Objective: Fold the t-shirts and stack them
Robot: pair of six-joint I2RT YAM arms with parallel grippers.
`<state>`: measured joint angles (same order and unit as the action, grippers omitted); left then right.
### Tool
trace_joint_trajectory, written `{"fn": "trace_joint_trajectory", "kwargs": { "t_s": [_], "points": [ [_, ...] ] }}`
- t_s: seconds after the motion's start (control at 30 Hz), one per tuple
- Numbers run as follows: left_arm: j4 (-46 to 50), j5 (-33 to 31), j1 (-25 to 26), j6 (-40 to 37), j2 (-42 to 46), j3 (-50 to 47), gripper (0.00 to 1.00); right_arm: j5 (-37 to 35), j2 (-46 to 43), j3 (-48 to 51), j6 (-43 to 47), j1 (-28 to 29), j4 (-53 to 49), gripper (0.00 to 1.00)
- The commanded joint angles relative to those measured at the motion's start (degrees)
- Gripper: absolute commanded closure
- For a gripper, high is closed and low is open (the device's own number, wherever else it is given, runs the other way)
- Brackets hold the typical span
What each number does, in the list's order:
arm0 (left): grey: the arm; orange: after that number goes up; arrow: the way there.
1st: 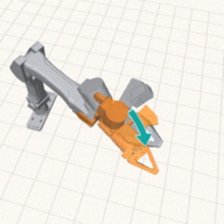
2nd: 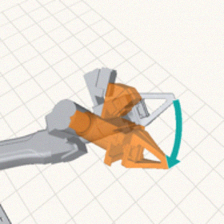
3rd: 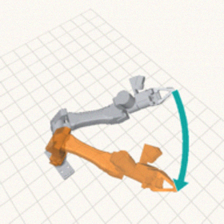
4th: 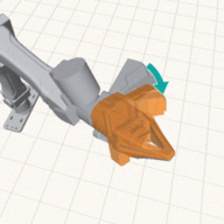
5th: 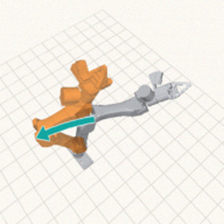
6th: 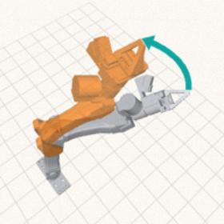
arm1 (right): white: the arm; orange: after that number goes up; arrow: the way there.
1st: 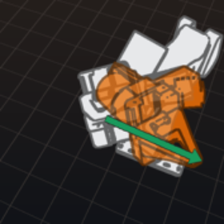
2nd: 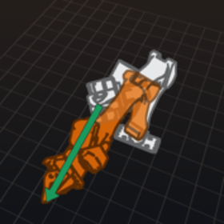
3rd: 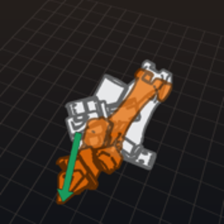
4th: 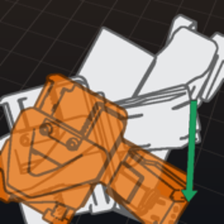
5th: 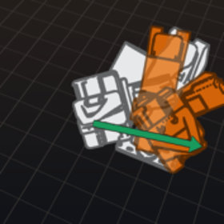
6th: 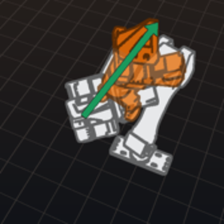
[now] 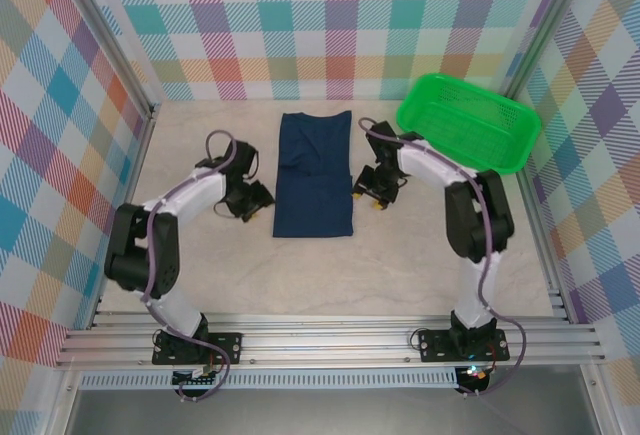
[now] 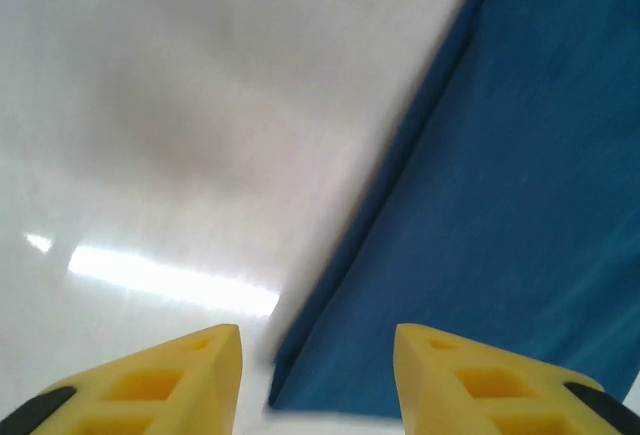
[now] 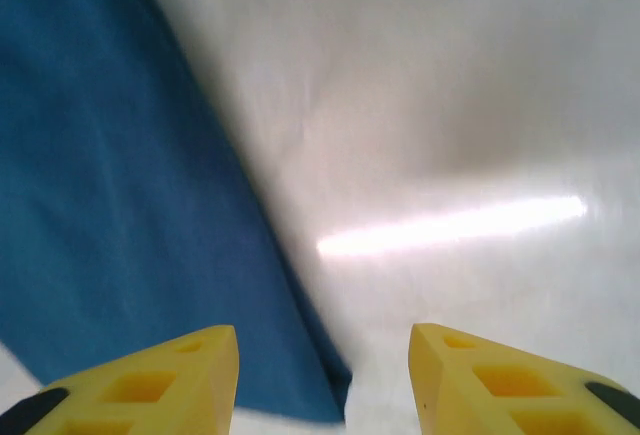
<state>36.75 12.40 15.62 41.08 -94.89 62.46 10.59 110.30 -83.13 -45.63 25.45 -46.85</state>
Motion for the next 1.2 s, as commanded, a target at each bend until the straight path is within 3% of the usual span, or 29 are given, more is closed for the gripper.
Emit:
{"fn": "trace_joint_trajectory", "kwargs": {
  "t_s": [0.0,0.17,0.47,0.67,1.17],
  "points": [
    [-5.3,8.5,0.5,7.3,1.2,-7.7,0.53,4.8,-4.6,9.5,-6.8,3.3,7.7,0.51],
    [-13.9,11.5,1.1,14.0,0.5,-12.1,0.53,8.4,-6.9,17.8,-13.4,3.9,16.2,0.48],
    [-16.2,8.0,3.0,17.0,2.5,-12.3,0.61,9.2,-6.1,21.0,-15.9,3.9,19.6,0.52],
    [-12.9,5.7,3.8,17.2,7.0,-11.5,0.60,10.9,-3.0,18.2,-16.7,4.4,19.2,0.63],
    [-14.5,7.4,4.1,17.2,-0.5,-10.7,0.62,9.2,1.7,14.3,-19.5,4.8,17.1,0.76]
  ]
}}
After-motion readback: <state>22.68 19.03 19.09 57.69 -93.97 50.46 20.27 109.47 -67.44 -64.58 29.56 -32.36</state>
